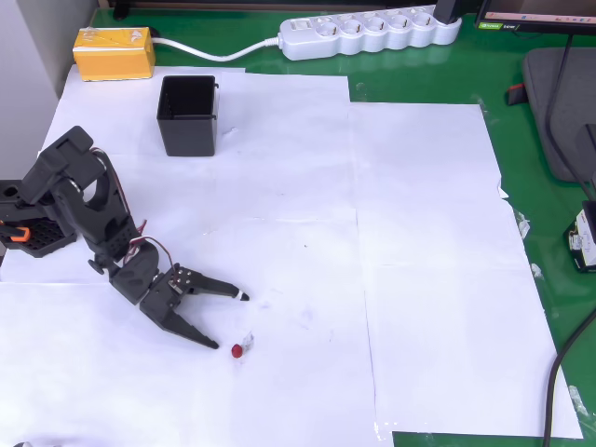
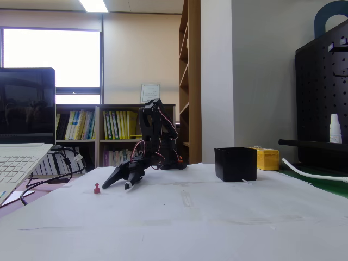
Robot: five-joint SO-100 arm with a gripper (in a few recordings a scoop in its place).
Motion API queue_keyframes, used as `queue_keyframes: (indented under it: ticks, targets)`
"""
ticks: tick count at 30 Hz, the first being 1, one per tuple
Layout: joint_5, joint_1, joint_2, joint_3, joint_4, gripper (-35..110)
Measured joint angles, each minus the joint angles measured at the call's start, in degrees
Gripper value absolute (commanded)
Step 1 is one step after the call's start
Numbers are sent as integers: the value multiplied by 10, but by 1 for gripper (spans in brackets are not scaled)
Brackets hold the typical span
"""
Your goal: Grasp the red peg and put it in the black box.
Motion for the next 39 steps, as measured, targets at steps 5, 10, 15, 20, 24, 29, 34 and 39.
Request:
queue_keyframes:
  ticks: [5, 10, 15, 20, 24, 29, 34, 39]
  targets:
    - [0, 8, -4, 21, 31, 36]
    - [0, 11, -4, 33, 48, 36]
    - [0, 12, -8, 48, 69, 36]
    - [0, 14, -8, 67, 88, 36]
    - [0, 11, -9, 82, 108, 36]
    - [0, 10, -9, 98, 124, 36]
    - [0, 5, -6, 105, 127, 36]
    - [0, 4, -6, 106, 129, 36]
